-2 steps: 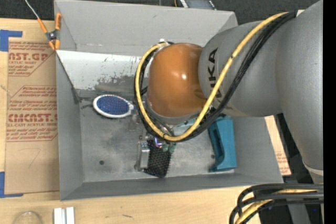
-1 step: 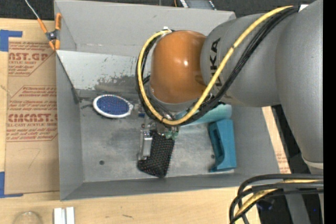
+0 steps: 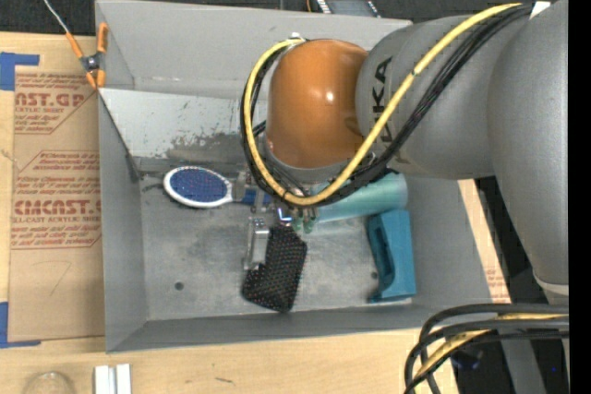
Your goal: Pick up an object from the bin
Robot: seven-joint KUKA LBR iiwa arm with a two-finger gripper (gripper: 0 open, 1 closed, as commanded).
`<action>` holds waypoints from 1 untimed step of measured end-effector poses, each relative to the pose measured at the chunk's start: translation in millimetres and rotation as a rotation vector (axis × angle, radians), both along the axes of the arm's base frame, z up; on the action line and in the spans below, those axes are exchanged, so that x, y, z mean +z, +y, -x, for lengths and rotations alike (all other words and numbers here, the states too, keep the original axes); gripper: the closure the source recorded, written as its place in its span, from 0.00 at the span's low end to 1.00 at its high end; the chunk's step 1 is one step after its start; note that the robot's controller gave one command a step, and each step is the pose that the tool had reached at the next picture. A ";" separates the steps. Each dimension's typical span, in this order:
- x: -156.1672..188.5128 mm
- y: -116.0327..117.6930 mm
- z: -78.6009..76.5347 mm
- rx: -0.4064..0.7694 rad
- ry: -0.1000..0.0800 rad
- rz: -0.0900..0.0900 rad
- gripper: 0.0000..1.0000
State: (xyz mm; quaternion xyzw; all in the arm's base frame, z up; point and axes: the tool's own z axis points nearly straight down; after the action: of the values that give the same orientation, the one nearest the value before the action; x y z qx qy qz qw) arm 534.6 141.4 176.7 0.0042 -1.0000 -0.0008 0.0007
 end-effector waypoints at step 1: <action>-29.0 -95.8 -41.0 0.110 -0.003 0.003 0.00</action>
Offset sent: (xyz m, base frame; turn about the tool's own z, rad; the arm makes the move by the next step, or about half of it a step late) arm 0.0397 -0.0907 -0.0275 -0.1164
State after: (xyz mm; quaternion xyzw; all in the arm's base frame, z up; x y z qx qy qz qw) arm 575.7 45.6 147.8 0.0592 -0.9982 0.0007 -0.0005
